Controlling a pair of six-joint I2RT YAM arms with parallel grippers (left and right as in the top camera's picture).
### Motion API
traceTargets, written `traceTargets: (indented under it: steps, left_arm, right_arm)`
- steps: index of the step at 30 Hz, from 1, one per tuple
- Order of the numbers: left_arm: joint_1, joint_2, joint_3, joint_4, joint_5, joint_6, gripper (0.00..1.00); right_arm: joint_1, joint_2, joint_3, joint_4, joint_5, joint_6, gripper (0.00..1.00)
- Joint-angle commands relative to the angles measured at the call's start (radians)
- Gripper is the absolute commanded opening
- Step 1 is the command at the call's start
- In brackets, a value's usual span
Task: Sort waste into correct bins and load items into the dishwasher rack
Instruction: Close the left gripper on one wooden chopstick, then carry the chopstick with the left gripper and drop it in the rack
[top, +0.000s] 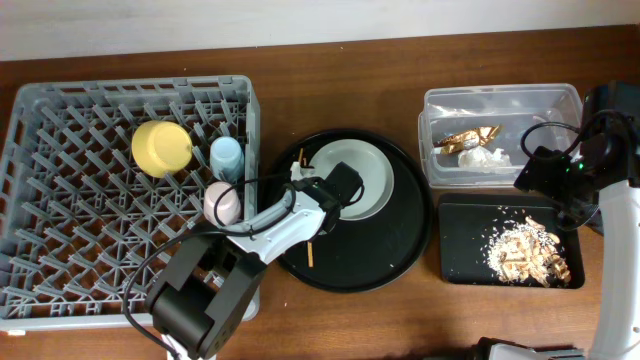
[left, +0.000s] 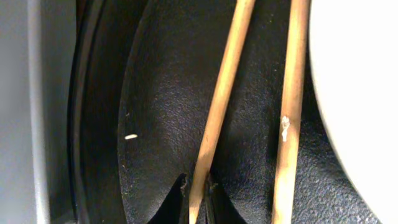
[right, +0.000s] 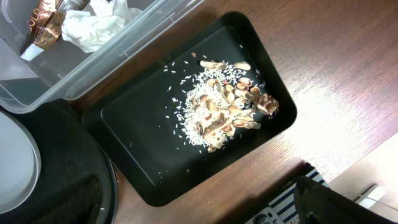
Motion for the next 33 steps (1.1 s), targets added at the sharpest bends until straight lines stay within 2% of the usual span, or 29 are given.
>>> traceTargets:
  steps: [1, 4, 7, 9, 10, 11, 12, 15, 17, 21, 23, 25, 26, 33]
  left_arm:
    - [0.007, -0.055, 0.028, -0.048, -0.009, -0.013, 0.01]
    - [0.008, -0.23, 0.089, -0.1, 0.009, -0.006, 0.01]
    - [0.03, -0.445, 0.113, -0.116, 0.087, 0.076, 0.01]
    - [0.066, -0.525, 0.113, -0.13, 0.128, 0.079, 0.01]
    - [0.087, -0.544, 0.113, -0.143, 0.169, 0.081, 0.06]
    - [0.108, -0.542, 0.11, -0.157, 0.235, 0.112, 0.21]
    - [0.113, -0.532, 0.1, -0.167, 0.254, 0.117, 0.24]
    - [0.112, -0.464, 0.055, -0.169, 0.259, 0.116, 0.25]
    - [0.112, -0.377, 0.028, -0.165, 0.261, 0.116, 0.34]
    - [0.112, -0.211, 0.023, -0.153, 0.263, 0.117, 0.32]
    - [0.112, -0.164, 0.023, -0.143, 0.264, 0.117, 0.26]
    - [0.112, -0.124, 0.023, -0.101, 0.348, 0.209, 0.26]
    - [0.112, -0.115, 0.023, -0.09, 0.357, 0.214, 0.27]
    - [0.113, -0.018, 0.023, -0.054, 0.286, 0.214, 0.27]
  right_arm:
    - [-0.006, 0.002, 0.01, -0.001, 0.013, 0.008, 0.99]
    - [-0.006, 0.002, 0.01, -0.001, 0.013, 0.008, 0.99]
    - [-0.006, 0.002, 0.01, -0.001, 0.013, 0.008, 0.99]
    - [-0.005, 0.002, 0.01, -0.001, 0.013, 0.008, 0.99]
    - [-0.006, 0.002, 0.01, -0.001, 0.013, 0.008, 0.99]
    - [-0.006, 0.002, 0.01, -0.001, 0.013, 0.008, 0.99]
    - [-0.006, 0.002, 0.01, -0.001, 0.013, 0.008, 0.99]
    - [-0.006, 0.002, 0.01, -0.001, 0.013, 0.008, 0.99]
    - [-0.006, 0.002, 0.01, -0.001, 0.013, 0.008, 0.99]
    - [-0.005, 0.002, 0.01, -0.001, 0.013, 0.008, 0.99]
    - [-0.006, 0.002, 0.01, -0.001, 0.013, 0.008, 0.99]
    - [-0.005, 0.002, 0.01, -0.001, 0.013, 0.008, 0.99]
    - [-0.006, 0.002, 0.01, -0.001, 0.013, 0.008, 0.99]
    - [-0.006, 0.002, 0.01, -0.001, 0.013, 0.008, 0.99]
